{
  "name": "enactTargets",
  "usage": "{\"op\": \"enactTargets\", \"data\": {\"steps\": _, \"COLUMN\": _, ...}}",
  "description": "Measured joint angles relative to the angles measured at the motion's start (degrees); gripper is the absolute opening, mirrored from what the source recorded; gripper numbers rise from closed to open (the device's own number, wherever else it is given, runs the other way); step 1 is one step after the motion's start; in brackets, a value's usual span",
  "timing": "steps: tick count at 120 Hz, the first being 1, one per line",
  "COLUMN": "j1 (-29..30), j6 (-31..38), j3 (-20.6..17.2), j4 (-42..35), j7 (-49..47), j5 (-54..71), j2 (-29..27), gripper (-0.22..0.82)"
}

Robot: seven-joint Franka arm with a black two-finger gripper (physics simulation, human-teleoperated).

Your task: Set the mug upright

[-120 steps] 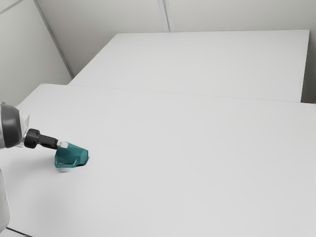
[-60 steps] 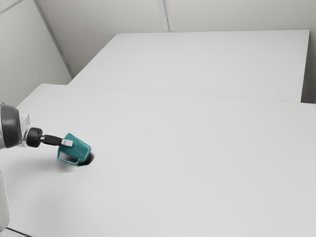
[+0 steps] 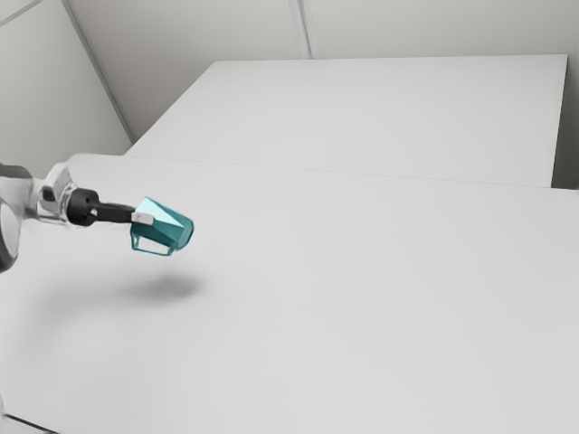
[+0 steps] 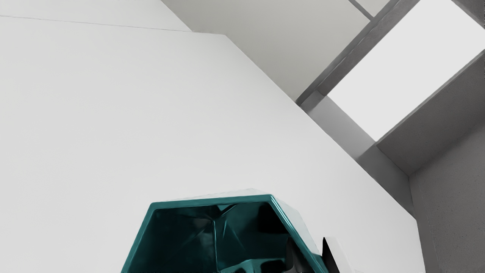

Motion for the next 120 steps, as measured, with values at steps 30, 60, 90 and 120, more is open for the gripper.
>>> {"op": "enactTargets", "data": {"steps": 30, "j1": -0.4, "j6": 15.0, "j3": -11.3, "j4": 4.0, "j7": -8.2, "j5": 12.7, "j2": -6.8, "gripper": -0.17}}
{"op": "enactTargets", "data": {"steps": 60, "j1": 0.2, "j6": 29.8, "j3": -20.9, "j4": 5.0, "j7": -19.9, "j5": 30.2, "j2": -10.1, "gripper": -0.17}}
{"op": "enactTargets", "data": {"steps": 90, "j1": 0.2, "j6": 36.8, "j3": -27.8, "j4": 4.8, "j7": -31.8, "j5": 44.8, "j2": -12.2, "gripper": -0.16}}
{"op": "enactTargets", "data": {"steps": 120, "j1": -0.7, "j6": 40.8, "j3": -31.2, "j4": 4.4, "j7": -41.4, "j5": 53.0, "j2": -12.5, "gripper": -0.16}}
